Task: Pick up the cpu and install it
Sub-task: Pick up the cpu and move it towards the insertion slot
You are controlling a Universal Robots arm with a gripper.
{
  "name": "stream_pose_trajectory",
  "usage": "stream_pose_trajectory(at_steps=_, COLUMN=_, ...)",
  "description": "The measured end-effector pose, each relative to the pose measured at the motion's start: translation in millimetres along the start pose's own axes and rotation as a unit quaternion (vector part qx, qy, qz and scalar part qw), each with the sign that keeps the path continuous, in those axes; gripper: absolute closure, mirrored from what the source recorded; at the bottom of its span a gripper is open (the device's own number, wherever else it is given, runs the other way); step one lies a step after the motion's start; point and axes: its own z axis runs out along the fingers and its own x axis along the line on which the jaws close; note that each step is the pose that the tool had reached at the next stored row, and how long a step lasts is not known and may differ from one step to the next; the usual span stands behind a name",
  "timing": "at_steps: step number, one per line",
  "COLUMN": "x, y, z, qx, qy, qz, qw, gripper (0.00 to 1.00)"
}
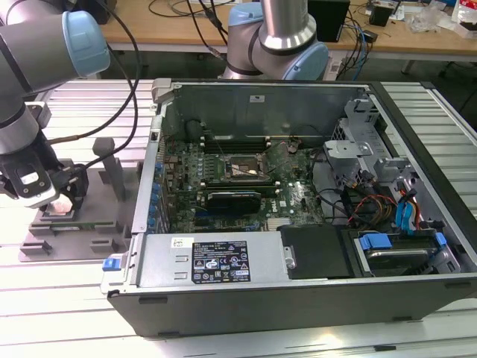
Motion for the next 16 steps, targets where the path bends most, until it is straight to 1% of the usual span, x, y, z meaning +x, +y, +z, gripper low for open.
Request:
stream_pose_trajectory(at_steps=14, x=0.0, y=0.9, z=-0.7, qx=-0.0005, qy=0.0, qz=0.0, qw=1.0, gripper=0.34)
stream_pose_trajectory(at_steps=15, x=0.0, y=0.9, z=-0.7, qx=-0.0011, qy=-0.0001, qz=0.0, qw=1.0, gripper=0.34)
stream_pose_trajectory(at_steps=16, x=0.0, y=0.9, z=-0.1, qx=-0.0042, qy=-0.0002, qz=0.0, qw=1.0, gripper=0.34)
